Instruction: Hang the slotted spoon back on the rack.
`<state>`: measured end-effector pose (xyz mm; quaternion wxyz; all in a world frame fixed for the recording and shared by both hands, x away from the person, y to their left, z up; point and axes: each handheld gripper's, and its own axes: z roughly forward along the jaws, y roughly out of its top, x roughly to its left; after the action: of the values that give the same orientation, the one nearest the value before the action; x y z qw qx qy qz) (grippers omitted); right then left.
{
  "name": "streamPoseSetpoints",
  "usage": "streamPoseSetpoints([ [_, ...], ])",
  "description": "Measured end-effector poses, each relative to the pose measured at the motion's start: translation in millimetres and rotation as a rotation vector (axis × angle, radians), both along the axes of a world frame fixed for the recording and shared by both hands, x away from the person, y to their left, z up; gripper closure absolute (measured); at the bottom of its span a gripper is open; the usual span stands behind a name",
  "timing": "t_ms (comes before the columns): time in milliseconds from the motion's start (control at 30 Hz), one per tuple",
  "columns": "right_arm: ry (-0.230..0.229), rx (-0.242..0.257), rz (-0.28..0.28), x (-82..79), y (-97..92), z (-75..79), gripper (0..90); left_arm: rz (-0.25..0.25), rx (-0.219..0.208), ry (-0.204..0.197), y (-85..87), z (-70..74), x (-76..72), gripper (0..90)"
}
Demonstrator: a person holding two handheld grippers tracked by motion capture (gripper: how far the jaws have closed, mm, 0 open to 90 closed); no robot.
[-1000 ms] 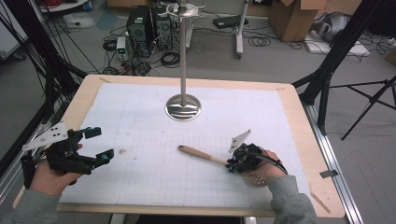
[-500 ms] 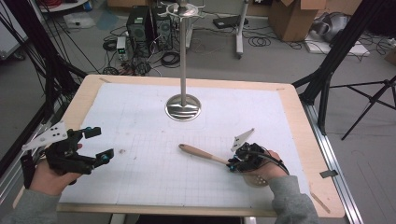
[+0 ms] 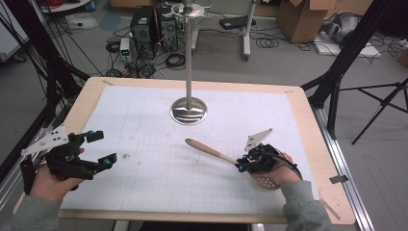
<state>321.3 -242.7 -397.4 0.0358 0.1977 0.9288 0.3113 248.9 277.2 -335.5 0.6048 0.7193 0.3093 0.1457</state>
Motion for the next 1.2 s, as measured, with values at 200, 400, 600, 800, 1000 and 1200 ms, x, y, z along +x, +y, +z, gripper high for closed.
streamPoseSetpoints([
  [200,-0.012,0.059,-0.013,-0.6,-6.3,8.9,77.8,-0.001,-0.001,0.000,-0.4,0.2,-0.4,2.0],
  [400,-0.027,0.111,-0.024,0.8,-12.1,16.1,77.9,-0.001,-0.002,-0.004,0.5,0.8,-1.3,2.0],
  [600,-0.044,0.152,-0.027,2.4,-16.4,26.1,77.9,0.007,-0.001,-0.002,3.7,0.2,-3.7,2.0],
  [800,-0.078,0.219,-0.038,7.9,-24.6,43.4,77.9,0.020,0.002,0.001,7.0,-1.0,-6.9,2.0],
  [1000,-0.107,0.229,-0.040,11.6,-28.9,64.5,77.9,0.031,0.003,0.005,10.7,-2.3,-10.1,2.0],
  [1200,-0.132,0.228,-0.050,17.5,-27.6,86.6,77.9,0.032,0.000,0.008,13.1,-3.4,-12.4,2.0],
])
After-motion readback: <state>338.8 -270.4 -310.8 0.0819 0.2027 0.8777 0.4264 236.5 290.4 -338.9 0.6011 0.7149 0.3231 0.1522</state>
